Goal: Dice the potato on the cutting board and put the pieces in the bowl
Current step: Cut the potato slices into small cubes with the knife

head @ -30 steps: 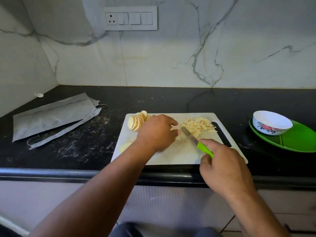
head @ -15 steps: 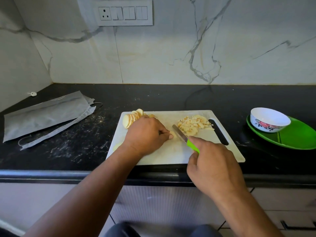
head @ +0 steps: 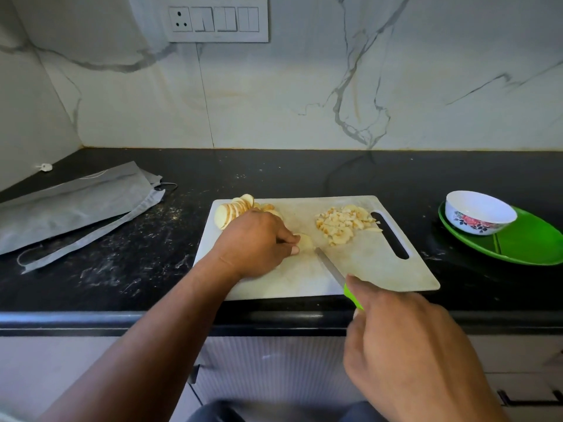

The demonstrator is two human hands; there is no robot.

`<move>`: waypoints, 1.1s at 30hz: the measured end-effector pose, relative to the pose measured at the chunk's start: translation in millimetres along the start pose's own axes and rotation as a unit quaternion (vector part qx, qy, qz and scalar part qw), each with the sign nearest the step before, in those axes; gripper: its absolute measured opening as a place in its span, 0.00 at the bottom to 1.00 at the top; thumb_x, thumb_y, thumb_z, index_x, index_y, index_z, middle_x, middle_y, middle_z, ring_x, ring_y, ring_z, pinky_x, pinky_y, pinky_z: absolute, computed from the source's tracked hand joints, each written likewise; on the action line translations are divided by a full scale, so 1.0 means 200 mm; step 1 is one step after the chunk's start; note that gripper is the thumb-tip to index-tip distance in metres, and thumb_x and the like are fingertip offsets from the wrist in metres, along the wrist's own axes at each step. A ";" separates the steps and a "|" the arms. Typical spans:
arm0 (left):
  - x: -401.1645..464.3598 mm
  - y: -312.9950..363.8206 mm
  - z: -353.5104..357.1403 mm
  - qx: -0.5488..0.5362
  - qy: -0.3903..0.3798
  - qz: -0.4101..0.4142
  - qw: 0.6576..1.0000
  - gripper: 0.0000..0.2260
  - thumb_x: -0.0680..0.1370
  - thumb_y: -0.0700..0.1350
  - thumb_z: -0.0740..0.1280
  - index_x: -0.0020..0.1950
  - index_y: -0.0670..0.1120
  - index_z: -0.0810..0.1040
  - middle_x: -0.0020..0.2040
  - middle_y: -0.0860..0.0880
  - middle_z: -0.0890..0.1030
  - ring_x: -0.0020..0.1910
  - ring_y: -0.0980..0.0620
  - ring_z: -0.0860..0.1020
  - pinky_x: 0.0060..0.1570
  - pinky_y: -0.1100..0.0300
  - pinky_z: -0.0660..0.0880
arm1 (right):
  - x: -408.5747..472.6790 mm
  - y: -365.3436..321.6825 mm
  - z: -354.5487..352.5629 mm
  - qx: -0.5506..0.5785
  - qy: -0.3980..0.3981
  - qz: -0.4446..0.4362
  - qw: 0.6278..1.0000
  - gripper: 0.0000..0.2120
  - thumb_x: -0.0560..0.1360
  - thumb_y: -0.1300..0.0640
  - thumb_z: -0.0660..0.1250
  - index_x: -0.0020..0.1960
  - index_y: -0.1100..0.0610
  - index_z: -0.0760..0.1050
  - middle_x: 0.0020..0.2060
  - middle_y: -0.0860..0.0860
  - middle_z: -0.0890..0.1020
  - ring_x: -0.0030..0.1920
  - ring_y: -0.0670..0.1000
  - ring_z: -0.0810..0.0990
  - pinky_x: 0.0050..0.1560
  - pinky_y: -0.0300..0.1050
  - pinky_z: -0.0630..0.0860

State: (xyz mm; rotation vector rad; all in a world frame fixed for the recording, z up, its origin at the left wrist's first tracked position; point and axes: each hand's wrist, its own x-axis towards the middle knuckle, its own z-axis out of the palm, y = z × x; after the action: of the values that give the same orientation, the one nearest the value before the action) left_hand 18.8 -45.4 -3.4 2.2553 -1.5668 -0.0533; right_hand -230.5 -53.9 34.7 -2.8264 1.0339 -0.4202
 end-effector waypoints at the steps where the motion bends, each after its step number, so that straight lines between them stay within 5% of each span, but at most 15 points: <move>1: -0.01 0.00 0.01 -0.023 0.014 -0.010 1.000 0.11 0.79 0.55 0.73 0.60 0.56 0.86 0.58 0.60 0.85 0.58 0.59 0.80 0.64 0.59 0.76 | 0.01 0.00 -0.01 -0.004 0.016 0.000 1.000 0.26 0.79 0.46 0.56 0.76 0.43 0.59 0.51 0.45 0.81 0.41 0.45 0.74 0.41 0.35 0.70; 4: -0.04 -0.01 0.03 -0.078 0.041 -0.035 0.995 0.09 0.77 0.54 0.75 0.56 0.56 0.88 0.55 0.61 0.86 0.53 0.62 0.81 0.60 0.63 0.78 | 0.09 -0.02 0.05 -0.019 0.064 0.017 0.998 0.26 0.78 0.47 0.58 0.76 0.44 0.61 0.49 0.46 0.81 0.38 0.46 0.70 0.33 0.34 0.63; 7: -0.04 -0.01 0.03 -0.089 0.039 -0.037 0.995 0.10 0.77 0.54 0.76 0.56 0.55 0.88 0.55 0.61 0.86 0.54 0.64 0.81 0.59 0.67 0.76 | 0.18 -0.07 0.12 -0.010 0.047 0.025 0.999 0.25 0.77 0.49 0.61 0.74 0.47 0.65 0.50 0.46 0.81 0.45 0.47 0.79 0.38 0.36 0.66; 11: -0.04 0.00 0.03 -0.078 0.043 -0.035 0.995 0.11 0.77 0.55 0.75 0.58 0.56 0.87 0.56 0.61 0.86 0.57 0.62 0.80 0.63 0.63 0.75 | 0.12 -0.08 0.15 0.000 0.030 0.019 0.999 0.27 0.78 0.49 0.59 0.76 0.47 0.60 0.45 0.46 0.79 0.42 0.46 0.78 0.37 0.35 0.67; 17: -0.04 -0.01 0.04 -0.083 0.050 -0.056 0.994 0.10 0.77 0.56 0.75 0.56 0.57 0.88 0.53 0.61 0.86 0.53 0.61 0.81 0.58 0.66 0.75 | -0.02 -0.06 0.05 0.010 -0.025 0.024 0.999 0.29 0.78 0.45 0.56 0.77 0.42 0.53 0.53 0.44 0.79 0.56 0.46 0.79 0.51 0.39 0.74; 21: -0.06 0.00 0.05 -0.119 0.064 -0.089 0.987 0.07 0.75 0.56 0.78 0.50 0.56 0.89 0.46 0.62 0.86 0.45 0.63 0.81 0.47 0.69 0.76 | 0.09 -0.08 0.07 -0.029 0.046 0.016 0.998 0.29 0.78 0.48 0.57 0.78 0.46 0.57 0.48 0.45 0.80 0.42 0.46 0.77 0.38 0.37 0.70; 26: -0.07 0.02 0.03 -0.117 0.065 -0.082 0.988 0.07 0.75 0.56 0.77 0.49 0.56 0.89 0.46 0.60 0.86 0.45 0.62 0.81 0.52 0.60 0.81 | 0.19 -0.14 0.16 -0.014 0.039 0.025 0.999 0.24 0.77 0.50 0.61 0.73 0.48 0.65 0.48 0.47 0.81 0.46 0.48 0.81 0.39 0.38 0.70; 29: -0.06 0.02 0.03 -0.108 0.065 -0.086 0.988 0.08 0.75 0.57 0.77 0.51 0.57 0.89 0.46 0.60 0.86 0.45 0.63 0.80 0.51 0.64 0.79 | 0.11 -0.13 0.18 0.004 0.013 0.018 1.000 0.27 0.78 0.49 0.59 0.75 0.47 0.59 0.45 0.45 0.79 0.43 0.47 0.78 0.40 0.38 0.72; 33: -0.06 0.01 0.04 -0.104 0.065 -0.087 0.989 0.08 0.75 0.57 0.76 0.52 0.57 0.89 0.48 0.61 0.86 0.46 0.61 0.80 0.51 0.65 0.78 | 0.00 -0.09 0.11 0.027 -0.039 0.033 0.998 0.32 0.78 0.45 0.57 0.79 0.43 0.48 0.56 0.43 0.79 0.56 0.45 0.79 0.56 0.40 0.75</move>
State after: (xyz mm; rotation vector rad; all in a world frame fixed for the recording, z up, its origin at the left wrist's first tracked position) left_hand 10.6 -38.3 -11.6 2.1765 -1.2354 -0.1096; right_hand -211.9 -40.4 16.7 -2.7293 1.0806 -0.3223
